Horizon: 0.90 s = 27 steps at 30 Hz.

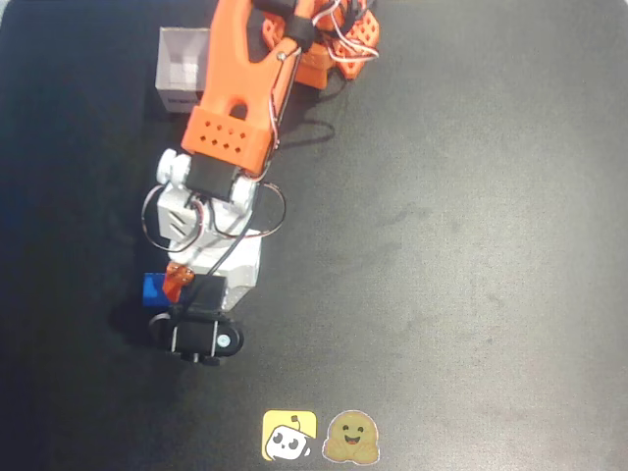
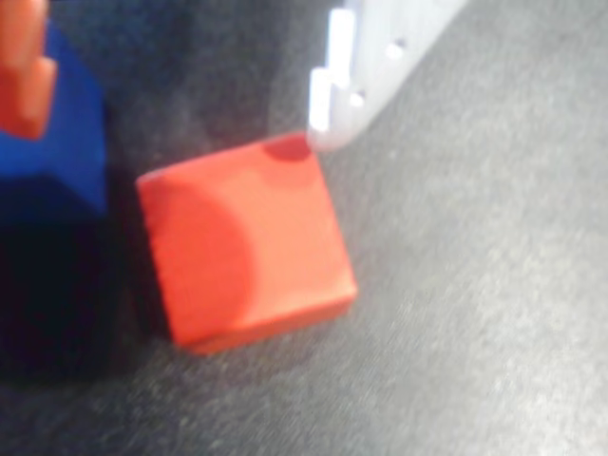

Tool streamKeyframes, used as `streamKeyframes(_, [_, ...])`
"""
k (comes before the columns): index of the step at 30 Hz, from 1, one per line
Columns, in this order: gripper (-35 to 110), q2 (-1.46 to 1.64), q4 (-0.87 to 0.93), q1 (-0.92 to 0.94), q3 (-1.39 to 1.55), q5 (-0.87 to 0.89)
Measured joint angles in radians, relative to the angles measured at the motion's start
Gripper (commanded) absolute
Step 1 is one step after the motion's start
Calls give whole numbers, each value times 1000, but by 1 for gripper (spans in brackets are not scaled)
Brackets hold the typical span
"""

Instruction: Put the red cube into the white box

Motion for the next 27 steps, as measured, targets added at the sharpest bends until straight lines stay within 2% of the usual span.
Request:
streamKeyframes(8, [21, -103, 98, -18, -146, 12])
streamKeyframes(27, [23, -170, 103, -60, -175, 26])
